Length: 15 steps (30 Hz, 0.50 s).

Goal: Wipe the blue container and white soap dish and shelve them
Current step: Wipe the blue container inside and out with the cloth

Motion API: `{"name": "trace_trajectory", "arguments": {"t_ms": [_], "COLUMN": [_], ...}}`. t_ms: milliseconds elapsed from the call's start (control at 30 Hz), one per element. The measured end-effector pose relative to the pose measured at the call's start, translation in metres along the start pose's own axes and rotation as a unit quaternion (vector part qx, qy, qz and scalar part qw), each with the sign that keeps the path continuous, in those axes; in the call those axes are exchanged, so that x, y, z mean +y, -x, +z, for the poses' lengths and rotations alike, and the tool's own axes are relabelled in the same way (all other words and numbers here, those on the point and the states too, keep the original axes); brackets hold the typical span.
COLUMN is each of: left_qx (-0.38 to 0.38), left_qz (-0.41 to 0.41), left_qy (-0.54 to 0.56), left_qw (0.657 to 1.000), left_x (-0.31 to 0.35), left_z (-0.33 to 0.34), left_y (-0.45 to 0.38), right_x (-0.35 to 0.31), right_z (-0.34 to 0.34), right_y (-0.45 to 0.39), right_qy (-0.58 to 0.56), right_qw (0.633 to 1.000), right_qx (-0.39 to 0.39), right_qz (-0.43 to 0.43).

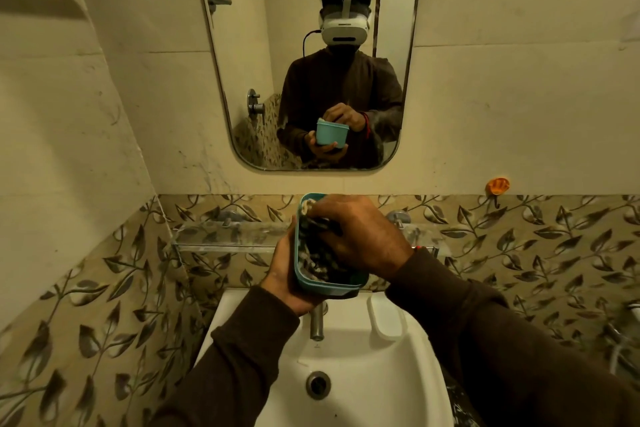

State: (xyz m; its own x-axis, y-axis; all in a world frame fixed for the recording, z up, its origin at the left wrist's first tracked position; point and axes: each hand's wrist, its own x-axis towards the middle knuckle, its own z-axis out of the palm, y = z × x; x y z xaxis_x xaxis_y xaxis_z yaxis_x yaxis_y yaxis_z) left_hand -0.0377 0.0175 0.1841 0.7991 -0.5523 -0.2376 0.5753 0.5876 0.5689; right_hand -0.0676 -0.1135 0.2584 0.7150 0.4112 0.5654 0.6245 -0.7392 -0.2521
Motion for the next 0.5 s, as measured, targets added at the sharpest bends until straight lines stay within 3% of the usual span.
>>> {"name": "trace_trajectory", "arguments": {"t_ms": [167,367,500], "left_qx": [-0.051,-0.043,-0.025], "left_qz": [0.057,-0.023,-0.005], "left_qy": [-0.072,0.005,0.023], "left_qw": [0.995,0.999,0.999], "left_x": [-0.001,-0.014,-0.013], "left_z": [-0.007,0.010,0.021], "left_y": [0.010,0.007,0.004], "right_x": [-0.007,-0.003,-0.009], "right_z": [-0.017,-0.026,-0.020], "right_y": [0.005,-0.006,-0.008], "right_qy": [-0.074,0.107,0.245], "right_qw": [0.982,0.993,0.969], "right_qx": [-0.146,-0.046,-0.017], "right_qz": [-0.088,-0.031,0.003]}}
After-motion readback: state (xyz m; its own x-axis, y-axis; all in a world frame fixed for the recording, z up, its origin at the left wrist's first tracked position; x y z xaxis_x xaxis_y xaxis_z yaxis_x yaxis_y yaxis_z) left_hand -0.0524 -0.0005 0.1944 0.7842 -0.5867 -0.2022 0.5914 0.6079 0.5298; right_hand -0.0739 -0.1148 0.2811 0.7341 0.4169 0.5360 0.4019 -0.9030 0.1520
